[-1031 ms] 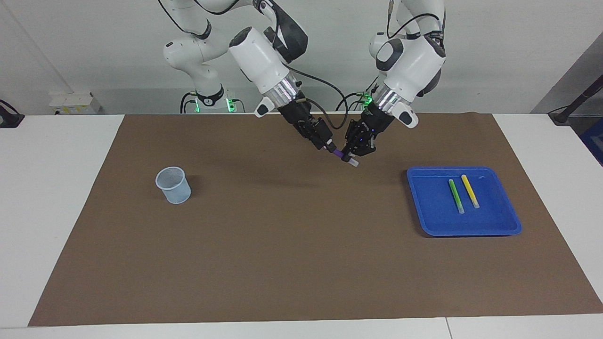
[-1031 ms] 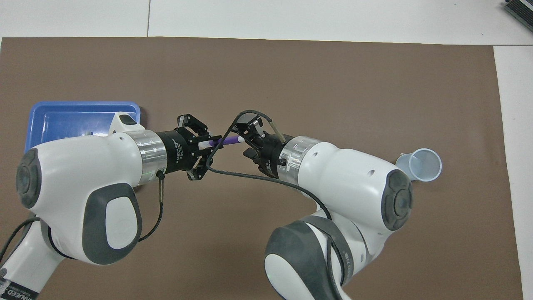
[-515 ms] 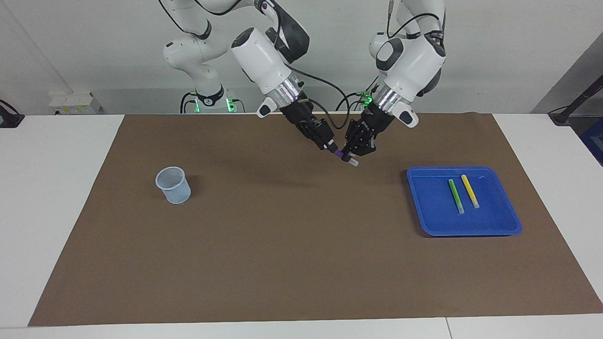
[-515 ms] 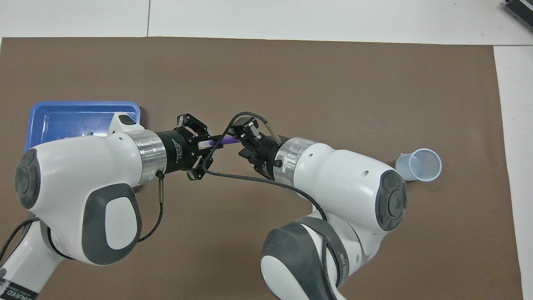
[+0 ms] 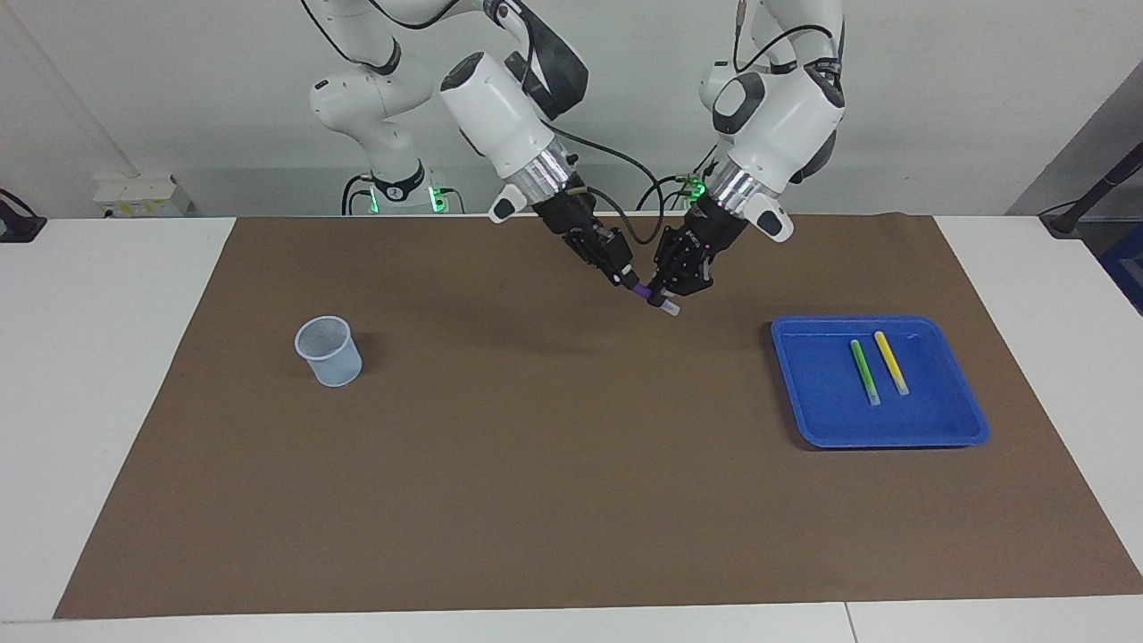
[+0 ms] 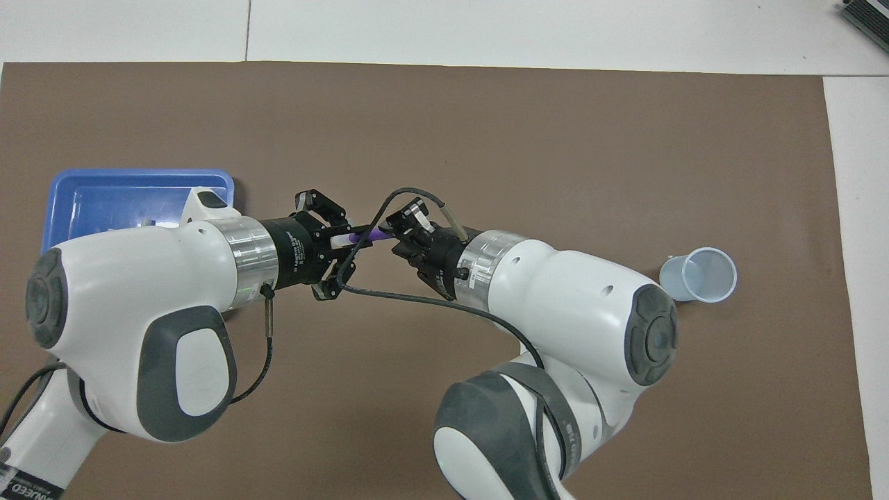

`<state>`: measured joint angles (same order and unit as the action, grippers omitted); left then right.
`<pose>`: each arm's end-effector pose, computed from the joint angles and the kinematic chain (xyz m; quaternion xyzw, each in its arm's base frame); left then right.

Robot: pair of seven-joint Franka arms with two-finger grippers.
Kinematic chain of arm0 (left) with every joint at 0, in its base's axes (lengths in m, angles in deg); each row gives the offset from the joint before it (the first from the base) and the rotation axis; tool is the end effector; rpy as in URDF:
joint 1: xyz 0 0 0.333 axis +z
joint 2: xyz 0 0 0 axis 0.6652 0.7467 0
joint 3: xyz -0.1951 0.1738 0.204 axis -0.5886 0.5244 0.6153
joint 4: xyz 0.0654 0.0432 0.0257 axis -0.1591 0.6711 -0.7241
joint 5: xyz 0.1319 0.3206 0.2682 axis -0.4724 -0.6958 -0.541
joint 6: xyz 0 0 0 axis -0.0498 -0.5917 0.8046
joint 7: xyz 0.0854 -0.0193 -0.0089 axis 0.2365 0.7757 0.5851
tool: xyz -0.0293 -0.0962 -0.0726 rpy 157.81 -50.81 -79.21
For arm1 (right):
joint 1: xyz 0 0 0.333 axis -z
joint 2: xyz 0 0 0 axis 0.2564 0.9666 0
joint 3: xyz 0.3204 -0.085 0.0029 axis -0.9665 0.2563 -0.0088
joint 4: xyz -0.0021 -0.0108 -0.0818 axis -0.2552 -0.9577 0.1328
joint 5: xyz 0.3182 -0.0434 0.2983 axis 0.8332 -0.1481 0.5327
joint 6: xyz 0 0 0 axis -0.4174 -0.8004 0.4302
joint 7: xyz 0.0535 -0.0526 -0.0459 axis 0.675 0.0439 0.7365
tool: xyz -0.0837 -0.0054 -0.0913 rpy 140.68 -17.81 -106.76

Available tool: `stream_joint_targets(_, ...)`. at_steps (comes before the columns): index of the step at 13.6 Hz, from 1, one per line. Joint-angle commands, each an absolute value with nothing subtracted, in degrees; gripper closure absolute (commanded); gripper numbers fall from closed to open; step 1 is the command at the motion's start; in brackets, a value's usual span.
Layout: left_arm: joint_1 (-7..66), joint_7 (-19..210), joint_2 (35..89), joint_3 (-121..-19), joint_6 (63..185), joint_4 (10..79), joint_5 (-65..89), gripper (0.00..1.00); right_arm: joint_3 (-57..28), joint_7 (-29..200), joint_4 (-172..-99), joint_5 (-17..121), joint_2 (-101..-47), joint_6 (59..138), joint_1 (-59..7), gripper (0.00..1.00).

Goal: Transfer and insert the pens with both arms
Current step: 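Close the right gripper on the purple pen's free end, then open the left gripper while the right gripper pulls the pen away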

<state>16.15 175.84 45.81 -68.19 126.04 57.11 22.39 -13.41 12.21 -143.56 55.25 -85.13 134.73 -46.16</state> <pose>0.5327 -0.2792 0.4817 0.6591 0.6831 -0.1151 0.2929 0.5463 0.3953 0.4947 -0.8290 0.4186 -0.0282 0.3697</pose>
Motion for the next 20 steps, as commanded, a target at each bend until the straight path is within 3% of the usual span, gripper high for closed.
stream_joint_targets(1,14.89,176.66,43.85,-67.42,127.32,59.18,23.45,1.00,-13.70,10.60,-142.75,56.94,-84.22,137.22,-45.88,0.77)
stream_joint_targets(4,14.89,177.10,43.85,-67.51,127.32,59.09,23.45,1.00,-13.61,10.59,-142.75,56.94,-84.22,137.67,-45.26,1.00)
stream_joint_targets(11,14.89,177.71,43.85,-67.42,128.11,59.00,23.45,0.98,-13.61,11.56,-143.01,56.86,-84.40,137.59,-45.26,1.00)
stream_joint_targets(13,14.72,180.59,43.85,-67.51,130.82,59.26,23.45,0.09,-13.61,11.74,-143.10,56.86,-84.40,137.59,-45.26,1.00)
stream_joint_targets(15,13.66,182.02,43.85,-67.51,133.03,59.44,23.45,0.09,-13.44,16.36,-143.62,56.68,-84.83,136.10,-45.00,1.00)
stream_joint_targets(20,14.18,175.88,42.28,-67.42,133.04,62.68,23.27,0.08,-13.17,37.72,-143.80,55.72,-86.68,118.02,-39.39,1.00)
